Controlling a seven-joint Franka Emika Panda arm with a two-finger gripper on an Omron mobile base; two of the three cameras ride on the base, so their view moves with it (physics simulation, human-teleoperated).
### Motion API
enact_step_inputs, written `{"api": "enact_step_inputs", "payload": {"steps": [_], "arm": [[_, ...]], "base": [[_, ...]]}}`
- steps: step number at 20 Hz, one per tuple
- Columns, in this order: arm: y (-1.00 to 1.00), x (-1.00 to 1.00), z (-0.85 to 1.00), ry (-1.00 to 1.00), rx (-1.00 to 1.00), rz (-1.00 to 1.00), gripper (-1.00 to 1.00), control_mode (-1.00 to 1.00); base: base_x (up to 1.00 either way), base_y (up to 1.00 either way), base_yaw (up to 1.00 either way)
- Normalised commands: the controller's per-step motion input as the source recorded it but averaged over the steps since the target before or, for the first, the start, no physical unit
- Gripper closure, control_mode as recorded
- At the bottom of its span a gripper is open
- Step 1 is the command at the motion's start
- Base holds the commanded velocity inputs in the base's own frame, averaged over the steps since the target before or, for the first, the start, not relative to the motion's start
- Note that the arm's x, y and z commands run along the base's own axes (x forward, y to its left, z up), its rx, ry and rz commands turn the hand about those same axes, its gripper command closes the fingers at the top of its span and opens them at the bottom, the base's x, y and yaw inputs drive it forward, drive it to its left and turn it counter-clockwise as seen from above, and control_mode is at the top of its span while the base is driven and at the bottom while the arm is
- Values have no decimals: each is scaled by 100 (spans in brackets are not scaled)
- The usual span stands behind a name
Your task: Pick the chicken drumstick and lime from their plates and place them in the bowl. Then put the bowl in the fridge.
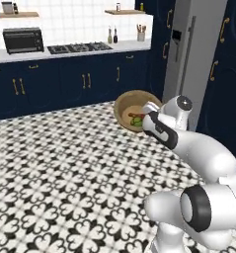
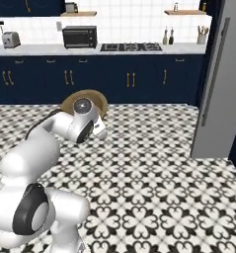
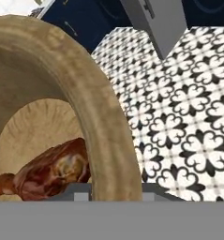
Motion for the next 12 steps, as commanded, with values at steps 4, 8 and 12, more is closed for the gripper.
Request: {"api": "enact_step_inputs", "payload": {"steps": [4, 8, 12], "arm": [[0, 0, 0, 0, 0, 0, 100, 100], [0, 0, 0, 0, 0, 0, 100, 100], [0, 0, 0, 0, 0, 0, 100, 100]], "base": [[100, 0, -26], [100, 0, -35], [100, 0, -37]]}}
